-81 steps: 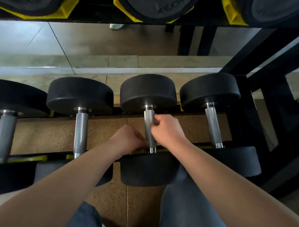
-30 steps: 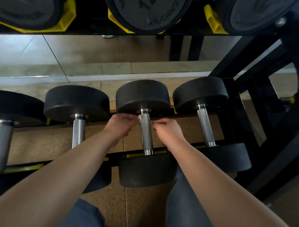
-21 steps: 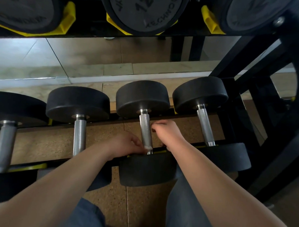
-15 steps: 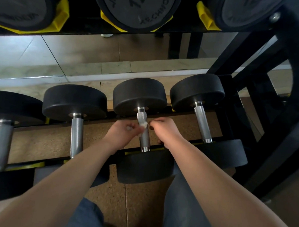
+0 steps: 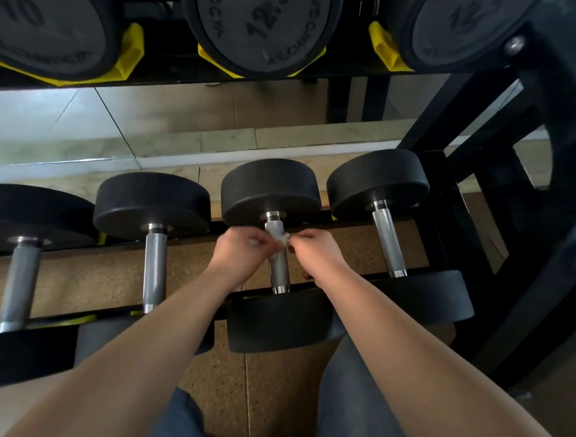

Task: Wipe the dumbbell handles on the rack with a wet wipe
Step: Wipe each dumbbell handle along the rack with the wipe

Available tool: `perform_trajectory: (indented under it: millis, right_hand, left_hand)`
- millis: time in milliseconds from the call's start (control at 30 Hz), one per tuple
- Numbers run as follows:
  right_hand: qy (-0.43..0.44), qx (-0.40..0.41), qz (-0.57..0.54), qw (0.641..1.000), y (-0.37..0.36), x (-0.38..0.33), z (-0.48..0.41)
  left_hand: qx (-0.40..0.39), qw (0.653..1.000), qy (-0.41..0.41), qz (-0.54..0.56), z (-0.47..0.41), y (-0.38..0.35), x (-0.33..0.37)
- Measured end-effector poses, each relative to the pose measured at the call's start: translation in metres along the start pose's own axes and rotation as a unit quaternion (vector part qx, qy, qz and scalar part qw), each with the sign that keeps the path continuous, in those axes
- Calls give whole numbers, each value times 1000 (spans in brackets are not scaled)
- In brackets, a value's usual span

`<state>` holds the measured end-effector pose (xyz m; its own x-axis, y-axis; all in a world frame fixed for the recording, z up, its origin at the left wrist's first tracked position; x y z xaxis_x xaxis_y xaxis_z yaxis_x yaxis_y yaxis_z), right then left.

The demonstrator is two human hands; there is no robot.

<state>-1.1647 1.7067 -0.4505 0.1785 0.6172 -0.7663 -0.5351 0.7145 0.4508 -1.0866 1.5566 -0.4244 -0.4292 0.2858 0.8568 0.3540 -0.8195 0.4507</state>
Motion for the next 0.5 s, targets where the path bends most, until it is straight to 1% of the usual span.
perform_trajectory:
  millis: [100, 133, 167, 200, 233, 267, 300, 333, 367, 400, 433, 467, 500]
  right_hand:
    - [-7, 5, -16, 1000, 1, 3, 0]
    - [-5, 9, -20, 1000, 2, 4, 0]
    - [-3, 13, -23, 1000, 3, 4, 0]
    - [1, 16, -26, 1000, 4, 5, -1]
    - [8, 16, -29, 999, 5, 4, -1]
    - [18, 12, -27, 999, 4, 2, -1]
    - [31, 5, -19, 999, 2, -1, -1]
    - [43, -2, -6, 999, 0, -4, -1]
    - [50, -5, 3, 999, -1, -6, -1]
    - [52, -4, 7, 999, -1, -6, -2]
    - [52, -1, 5, 999, -1, -7, -2]
    - [52, 3, 0, 999, -1, -6, -1]
    - [54, 6, -6, 998, 0, -6, -1]
  left_hand:
    - [87, 995, -40, 13, -8, 11, 16]
    - [98, 994, -46, 9, -8, 14, 18]
    - [90, 995, -49, 4, -10, 14, 18]
    - [58, 997, -45, -9, -11, 11, 16]
    - [5, 999, -36, -34, -10, 5, 15]
    - [-59, 995, -24, -82, -8, -3, 11]
    - [-127, 981, -15, -149, -2, -13, 7]
    - [-184, 959, -12, -216, 5, -22, 0]
    - [-219, 941, -17, -259, 11, -27, -6]
    - [-226, 935, -24, -271, 14, -29, -10]
    - [-213, 943, -29, -254, 14, -27, -11]
    - [-177, 960, -30, -213, 12, -21, -10]
    - [-123, 979, -28, -158, 8, -13, -8]
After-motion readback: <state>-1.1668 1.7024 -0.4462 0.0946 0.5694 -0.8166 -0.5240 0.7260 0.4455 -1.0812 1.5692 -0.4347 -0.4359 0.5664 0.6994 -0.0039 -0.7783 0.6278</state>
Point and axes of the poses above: each hand's wrist, its own z-axis away from the middle knuckle, its own y-axis out of the back of the hand, x = y × z, the point moved 10 cm from there along -z, towards the middle knuckle, and after that the axes turned 7 degrees about z, right-handed, at the moved point
